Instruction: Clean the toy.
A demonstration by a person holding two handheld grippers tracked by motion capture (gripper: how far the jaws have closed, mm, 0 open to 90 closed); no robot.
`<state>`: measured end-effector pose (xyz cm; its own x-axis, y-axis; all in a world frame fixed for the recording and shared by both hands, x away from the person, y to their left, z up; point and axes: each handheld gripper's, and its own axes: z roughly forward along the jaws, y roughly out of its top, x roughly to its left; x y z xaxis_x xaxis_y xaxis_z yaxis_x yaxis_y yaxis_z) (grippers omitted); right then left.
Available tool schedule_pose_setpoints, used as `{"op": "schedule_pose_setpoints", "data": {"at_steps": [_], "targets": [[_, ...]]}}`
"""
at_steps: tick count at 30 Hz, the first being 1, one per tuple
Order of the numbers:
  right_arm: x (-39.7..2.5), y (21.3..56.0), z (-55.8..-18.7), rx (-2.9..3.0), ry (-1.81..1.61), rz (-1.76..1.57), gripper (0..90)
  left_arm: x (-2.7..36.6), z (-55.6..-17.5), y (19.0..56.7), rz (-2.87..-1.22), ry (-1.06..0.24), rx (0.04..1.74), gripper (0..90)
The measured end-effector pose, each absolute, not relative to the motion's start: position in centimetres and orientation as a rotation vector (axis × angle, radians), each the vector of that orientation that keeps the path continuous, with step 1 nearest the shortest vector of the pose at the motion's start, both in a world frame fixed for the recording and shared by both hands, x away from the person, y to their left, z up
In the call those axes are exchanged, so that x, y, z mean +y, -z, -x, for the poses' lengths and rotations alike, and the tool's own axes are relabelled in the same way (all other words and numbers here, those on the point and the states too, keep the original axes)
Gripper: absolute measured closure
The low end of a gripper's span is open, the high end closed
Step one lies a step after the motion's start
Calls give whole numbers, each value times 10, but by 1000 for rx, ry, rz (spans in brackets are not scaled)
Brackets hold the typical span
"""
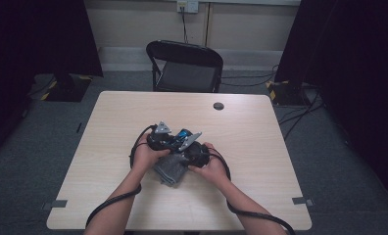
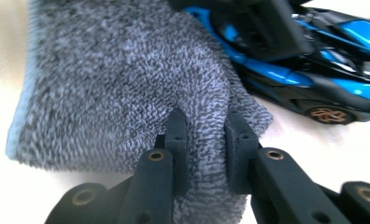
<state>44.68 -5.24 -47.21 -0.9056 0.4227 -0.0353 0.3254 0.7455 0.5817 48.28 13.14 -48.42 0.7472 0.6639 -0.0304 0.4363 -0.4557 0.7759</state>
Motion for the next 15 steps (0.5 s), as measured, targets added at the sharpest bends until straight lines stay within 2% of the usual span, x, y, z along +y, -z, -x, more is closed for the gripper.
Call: {"op": "schedule_pose_setpoints", "data": {"at_steps": [15], "targets": [[-64, 471, -475, 2738, -815, -712, 744, 132, -483, 485, -2114, -342, 821, 515]]}}
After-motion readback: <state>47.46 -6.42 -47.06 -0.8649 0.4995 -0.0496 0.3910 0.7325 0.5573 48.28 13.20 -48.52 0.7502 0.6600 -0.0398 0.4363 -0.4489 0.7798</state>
